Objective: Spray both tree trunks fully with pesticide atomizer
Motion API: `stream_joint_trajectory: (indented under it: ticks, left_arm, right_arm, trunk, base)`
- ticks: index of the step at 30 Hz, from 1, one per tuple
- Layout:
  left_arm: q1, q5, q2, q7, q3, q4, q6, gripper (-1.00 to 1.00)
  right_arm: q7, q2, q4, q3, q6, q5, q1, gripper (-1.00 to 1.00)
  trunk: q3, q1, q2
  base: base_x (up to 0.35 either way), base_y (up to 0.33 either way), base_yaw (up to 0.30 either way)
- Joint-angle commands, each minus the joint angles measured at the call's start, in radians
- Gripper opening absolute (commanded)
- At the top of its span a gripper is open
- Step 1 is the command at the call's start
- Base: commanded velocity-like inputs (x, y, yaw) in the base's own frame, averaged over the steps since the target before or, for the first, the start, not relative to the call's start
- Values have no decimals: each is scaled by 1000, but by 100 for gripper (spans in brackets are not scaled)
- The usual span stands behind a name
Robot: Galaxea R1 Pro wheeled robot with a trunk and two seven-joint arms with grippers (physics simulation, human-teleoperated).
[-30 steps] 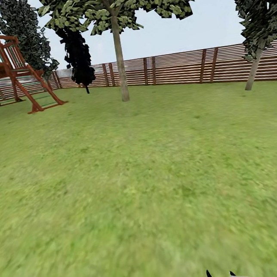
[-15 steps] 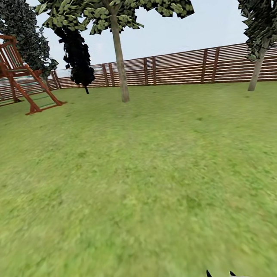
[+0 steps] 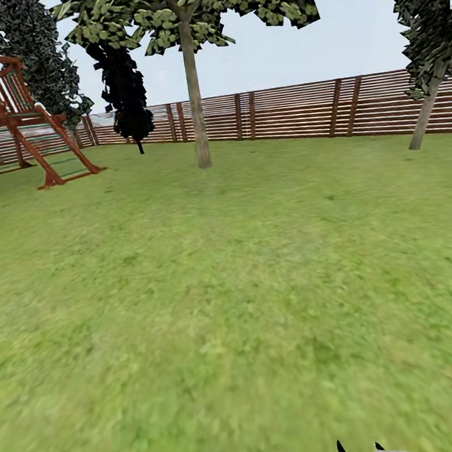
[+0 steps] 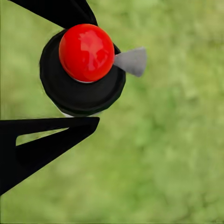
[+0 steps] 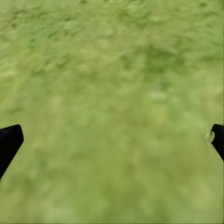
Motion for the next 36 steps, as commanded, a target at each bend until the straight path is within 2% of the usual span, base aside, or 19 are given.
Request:
stream_joint_trajectory:
  ticks: [1, 36]
  left_arm:
    - [0, 0, 0, 0, 0, 0, 1, -100]
    - [0, 0, 0, 0, 0, -1, 0, -100]
  right_arm:
    - [0, 0, 0, 0, 0, 0, 0, 100]
    - [0, 0, 0, 0, 0, 0, 0, 100]
  trunk:
    - [0, 0, 0]
    - [0, 0, 0]
  base:
    - [338, 0, 0]
    - [338, 0, 0]
